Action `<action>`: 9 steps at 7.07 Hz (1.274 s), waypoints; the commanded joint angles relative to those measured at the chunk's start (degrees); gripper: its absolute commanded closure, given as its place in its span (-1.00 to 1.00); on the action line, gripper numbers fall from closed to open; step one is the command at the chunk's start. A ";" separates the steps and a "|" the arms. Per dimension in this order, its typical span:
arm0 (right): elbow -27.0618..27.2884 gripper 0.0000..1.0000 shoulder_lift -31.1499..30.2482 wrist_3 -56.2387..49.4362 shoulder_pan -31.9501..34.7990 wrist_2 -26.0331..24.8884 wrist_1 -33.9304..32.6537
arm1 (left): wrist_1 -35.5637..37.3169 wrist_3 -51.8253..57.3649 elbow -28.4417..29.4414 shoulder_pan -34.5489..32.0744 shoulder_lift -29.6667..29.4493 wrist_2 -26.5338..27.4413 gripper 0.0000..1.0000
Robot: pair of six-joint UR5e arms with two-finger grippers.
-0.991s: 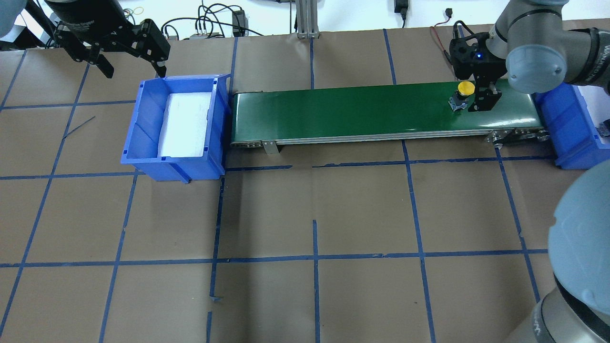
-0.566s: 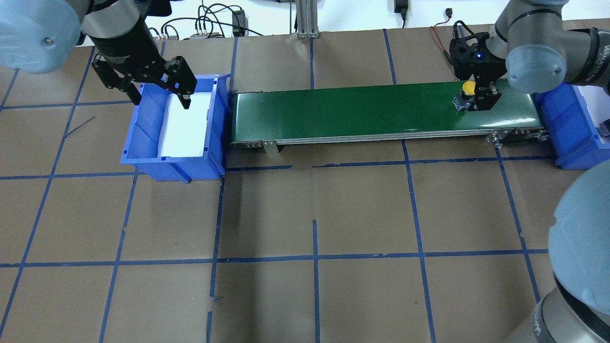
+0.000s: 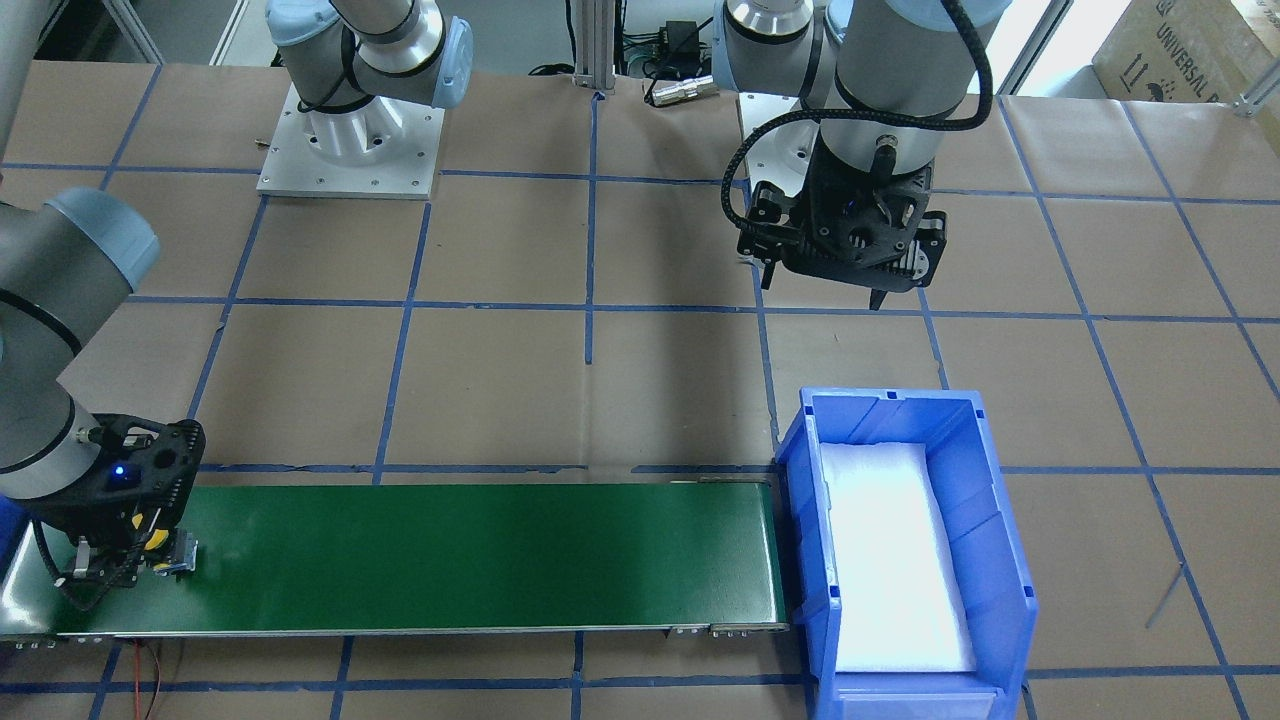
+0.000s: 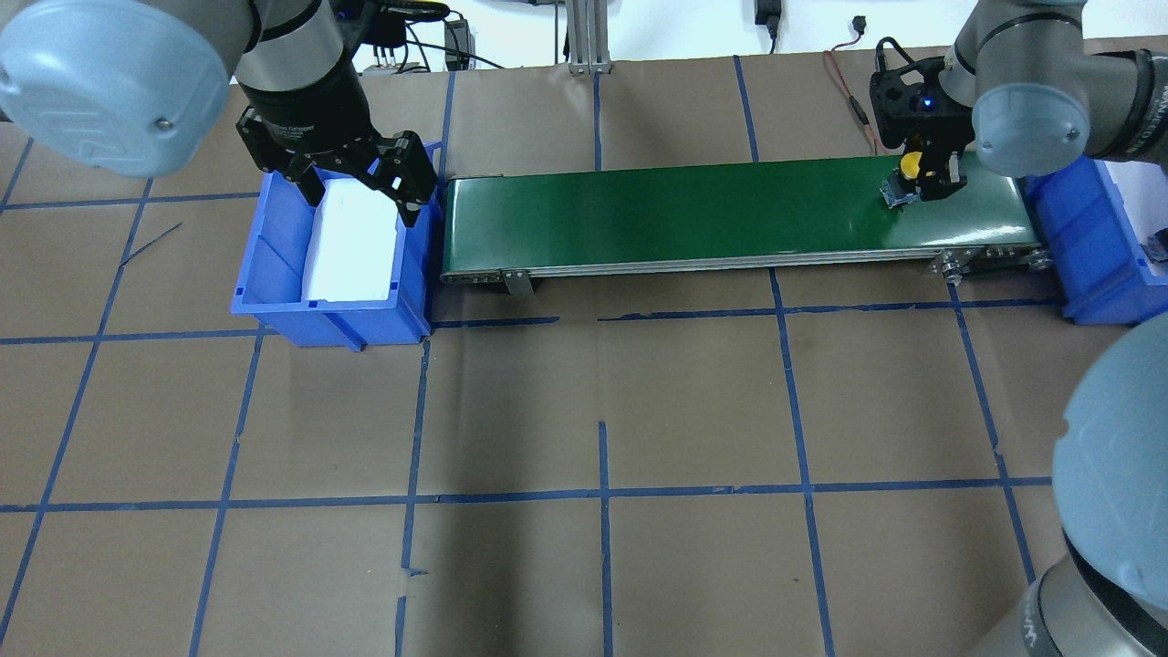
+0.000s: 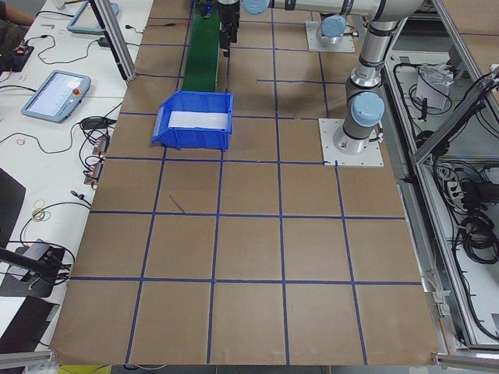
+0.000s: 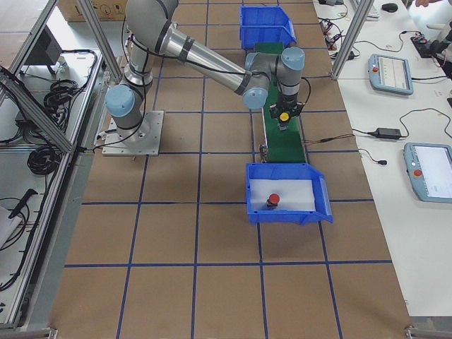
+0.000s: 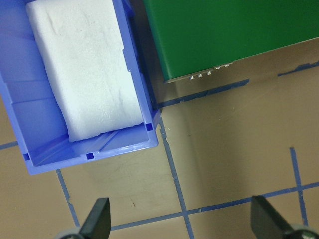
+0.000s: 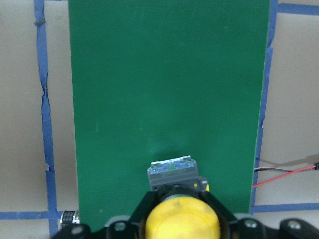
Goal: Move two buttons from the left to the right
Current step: 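Grasp the yellow button with the right gripper and lift it, then lower the yellow button into the far blue bin with the right gripper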
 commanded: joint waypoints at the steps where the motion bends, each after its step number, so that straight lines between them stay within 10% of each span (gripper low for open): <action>1: -1.61 0.72 -0.61 -0.02 -0.27 -0.18 -0.23 | -0.20 0.15 -0.74 3.00 0.96 0.27 -1.00; 9: -1.98 0.73 -4.23 -19.39 -25.74 8.50 0.03 | 5.51 2.26 -1.01 4.43 2.19 0.27 -1.00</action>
